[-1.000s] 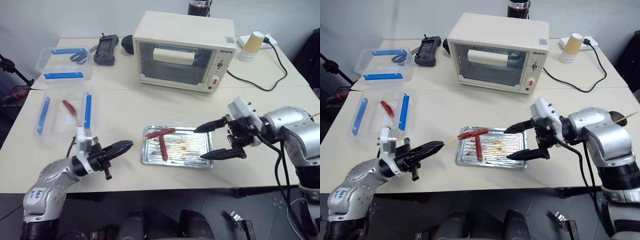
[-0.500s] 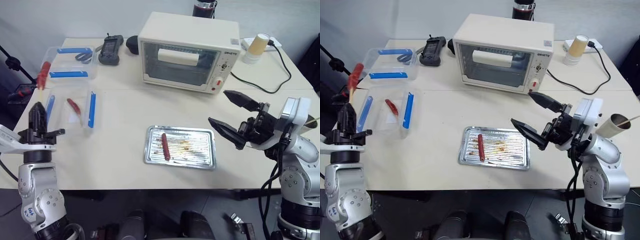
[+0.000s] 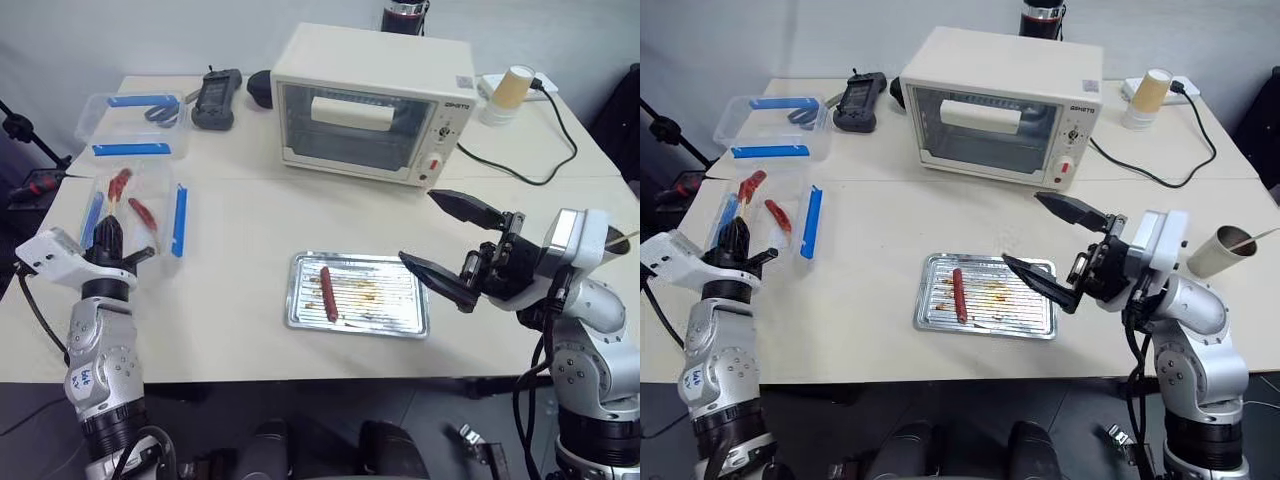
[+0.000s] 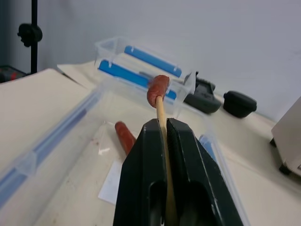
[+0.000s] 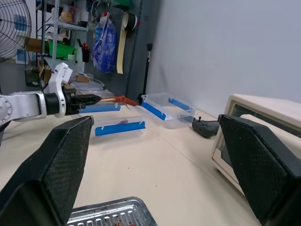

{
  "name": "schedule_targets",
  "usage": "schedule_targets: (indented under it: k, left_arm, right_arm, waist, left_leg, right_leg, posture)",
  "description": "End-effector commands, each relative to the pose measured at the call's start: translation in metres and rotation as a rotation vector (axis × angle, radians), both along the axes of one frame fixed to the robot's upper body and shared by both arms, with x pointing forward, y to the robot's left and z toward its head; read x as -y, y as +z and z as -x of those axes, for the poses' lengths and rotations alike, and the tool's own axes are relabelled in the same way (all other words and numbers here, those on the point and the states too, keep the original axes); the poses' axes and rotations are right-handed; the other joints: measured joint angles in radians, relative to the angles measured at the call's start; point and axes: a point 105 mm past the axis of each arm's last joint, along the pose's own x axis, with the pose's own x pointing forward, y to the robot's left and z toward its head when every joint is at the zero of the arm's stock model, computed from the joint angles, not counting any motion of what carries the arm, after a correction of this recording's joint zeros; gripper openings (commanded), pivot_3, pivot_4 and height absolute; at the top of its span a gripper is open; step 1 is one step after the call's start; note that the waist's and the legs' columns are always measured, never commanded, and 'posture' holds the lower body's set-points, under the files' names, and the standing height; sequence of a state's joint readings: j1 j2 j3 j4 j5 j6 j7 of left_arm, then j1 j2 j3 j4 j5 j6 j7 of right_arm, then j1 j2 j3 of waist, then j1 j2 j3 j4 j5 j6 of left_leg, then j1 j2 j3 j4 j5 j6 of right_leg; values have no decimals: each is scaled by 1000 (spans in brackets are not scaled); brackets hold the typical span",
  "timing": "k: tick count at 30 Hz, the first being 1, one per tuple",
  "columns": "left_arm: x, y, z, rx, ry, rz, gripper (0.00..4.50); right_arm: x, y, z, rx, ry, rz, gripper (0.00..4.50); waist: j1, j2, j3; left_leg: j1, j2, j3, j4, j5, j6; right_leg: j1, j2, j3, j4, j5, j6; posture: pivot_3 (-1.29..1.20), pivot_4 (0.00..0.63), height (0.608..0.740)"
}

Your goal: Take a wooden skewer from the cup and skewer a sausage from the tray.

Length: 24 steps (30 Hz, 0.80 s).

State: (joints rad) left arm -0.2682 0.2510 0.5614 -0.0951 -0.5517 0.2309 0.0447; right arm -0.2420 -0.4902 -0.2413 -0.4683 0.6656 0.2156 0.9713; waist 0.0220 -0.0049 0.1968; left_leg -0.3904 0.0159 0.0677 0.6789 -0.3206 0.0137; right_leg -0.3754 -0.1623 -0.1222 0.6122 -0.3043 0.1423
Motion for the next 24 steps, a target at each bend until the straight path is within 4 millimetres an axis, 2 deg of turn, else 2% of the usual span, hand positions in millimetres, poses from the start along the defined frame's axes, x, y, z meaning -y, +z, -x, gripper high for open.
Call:
schedule_targets:
  k: [1, 6, 9, 12, 15, 18, 21, 24]
  left_arm:
    - [-4, 12, 3, 34, 12, -33, 972]
    - [15, 27, 9, 96, -101, -177, 2495]
    - [46, 36, 20, 136, -296, -366, 3380]
    - [78, 34, 38, 127, -570, -523, 3380]
    - [92, 14, 61, 10, -832, -698, 3380]
    - [93, -10, 76, -126, -980, -831, 3380]
    - [86, -38, 88, -251, -1028, -957, 3380]
    - [82, -45, 90, -261, -1018, -979, 3380]
  right_arm:
    - [0, 6, 4, 35, 0, 5, 4500]
    - [0, 2, 5, 21, 1, 23, 4500]
    - [0, -3, 6, 3, 13, 60, 4500]
    - [3, -11, 8, -23, 46, 130, 4500]
    - [15, -24, 9, -70, 86, 222, 4500]
    - [24, -41, 11, -112, 131, 300, 4500]
    - [30, -61, 12, -171, 170, 350, 4500]
    - [34, -75, 11, -184, 192, 398, 4500]
  waist:
    - [1, 0, 0]
    - [1, 0, 0]
    - [1, 0, 0]
    - [0, 0, 0]
    - [-2, 0, 0]
    - [-1, 2, 1]
    - [-1, 2, 1]
    - [-1, 2, 1]
  left_leg:
    - [0, 0, 0, 0, 0, 0]
    - [0, 0, 0, 0, 0, 0]
    - [0, 0, 0, 0, 0, 0]
    - [0, 0, 1, -1, 0, 0]
    - [0, 1, 1, -1, 0, 0]
    - [1, 1, 2, -2, 0, 0]
    - [2, 1, 3, -2, -1, 0]
    - [2, 1, 4, -3, -1, 0]
  right_leg:
    - [0, 0, 0, 0, 0, 0]
    - [0, 0, 0, 0, 0, 0]
    - [0, 0, 0, -1, 0, 0]
    - [0, 0, 0, -1, 0, 0]
    - [0, 0, 0, -1, 0, 0]
    - [0, 0, 1, -2, 0, -1]
    - [0, 0, 1, -4, -1, -1]
    - [-1, 0, 2, -6, -1, -1]
  posture:
    - [0, 150, 740]
    - [0, 150, 740]
    - [0, 150, 740]
    - [0, 150, 740]
    - [0, 150, 740]
    - [0, 150, 740]
    - [0, 150, 740]
    - [0, 150, 740]
